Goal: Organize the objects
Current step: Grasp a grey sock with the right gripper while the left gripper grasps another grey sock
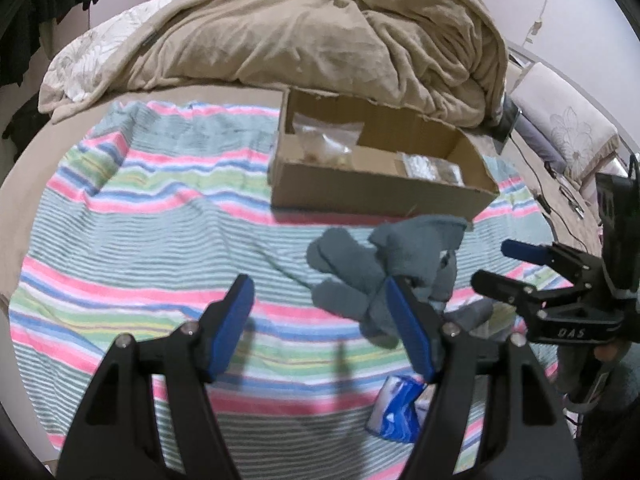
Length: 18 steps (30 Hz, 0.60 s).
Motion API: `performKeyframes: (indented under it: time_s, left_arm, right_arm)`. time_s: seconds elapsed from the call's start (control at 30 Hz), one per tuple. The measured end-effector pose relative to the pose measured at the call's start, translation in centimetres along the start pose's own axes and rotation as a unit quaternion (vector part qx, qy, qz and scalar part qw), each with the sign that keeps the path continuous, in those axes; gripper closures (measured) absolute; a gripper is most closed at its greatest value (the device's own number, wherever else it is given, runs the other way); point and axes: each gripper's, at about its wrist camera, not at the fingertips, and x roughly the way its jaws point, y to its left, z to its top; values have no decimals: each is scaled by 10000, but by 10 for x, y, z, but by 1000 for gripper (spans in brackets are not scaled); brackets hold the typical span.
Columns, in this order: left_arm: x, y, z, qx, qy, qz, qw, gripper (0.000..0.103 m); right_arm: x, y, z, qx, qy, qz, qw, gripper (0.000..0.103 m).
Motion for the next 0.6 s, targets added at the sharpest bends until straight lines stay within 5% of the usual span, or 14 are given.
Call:
performKeyframes:
  time_s: [0.33,0.6]
  left_arm:
    - [21,-3,-14,-9,275,-79,9996,32]
    - [38,-6,-18,25,460,-109,9989,32]
  right_arm:
    - [29,7,-13,-89,316,119,9994,17]
    - [47,11,-15,-179,467,270,9984,35]
